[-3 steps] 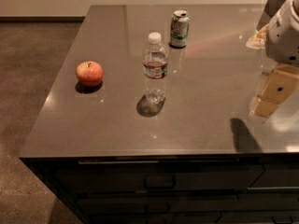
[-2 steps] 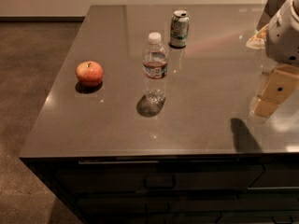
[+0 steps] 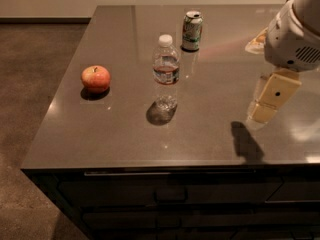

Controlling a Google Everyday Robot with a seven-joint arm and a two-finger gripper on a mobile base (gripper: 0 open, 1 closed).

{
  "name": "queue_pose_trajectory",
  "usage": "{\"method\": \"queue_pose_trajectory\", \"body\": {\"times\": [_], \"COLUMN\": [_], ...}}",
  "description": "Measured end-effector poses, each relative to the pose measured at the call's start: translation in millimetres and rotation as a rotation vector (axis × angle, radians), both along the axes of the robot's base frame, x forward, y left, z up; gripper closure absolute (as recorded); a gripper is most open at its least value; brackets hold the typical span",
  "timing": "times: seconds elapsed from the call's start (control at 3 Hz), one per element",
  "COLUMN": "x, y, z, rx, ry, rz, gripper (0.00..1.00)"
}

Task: Move water bottle near 7up can

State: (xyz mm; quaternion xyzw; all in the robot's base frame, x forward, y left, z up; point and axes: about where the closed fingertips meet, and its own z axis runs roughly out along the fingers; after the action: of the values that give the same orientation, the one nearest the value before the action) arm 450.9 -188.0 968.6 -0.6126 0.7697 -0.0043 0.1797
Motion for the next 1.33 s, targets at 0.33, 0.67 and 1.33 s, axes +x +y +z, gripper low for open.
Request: {"method": "queue_pose_trajectory", "body": {"times": [0.33, 0.67, 1.33], "x": [14, 32, 68], "y": [21, 50, 104], "z": [-6, -6, -3], "rx": [0.067, 0.174, 0.32], "ry": [0.013, 0.019, -0.013], "rz": [0.019, 0.038, 0.073], "gripper": [0.0, 0.0, 0.0]}}
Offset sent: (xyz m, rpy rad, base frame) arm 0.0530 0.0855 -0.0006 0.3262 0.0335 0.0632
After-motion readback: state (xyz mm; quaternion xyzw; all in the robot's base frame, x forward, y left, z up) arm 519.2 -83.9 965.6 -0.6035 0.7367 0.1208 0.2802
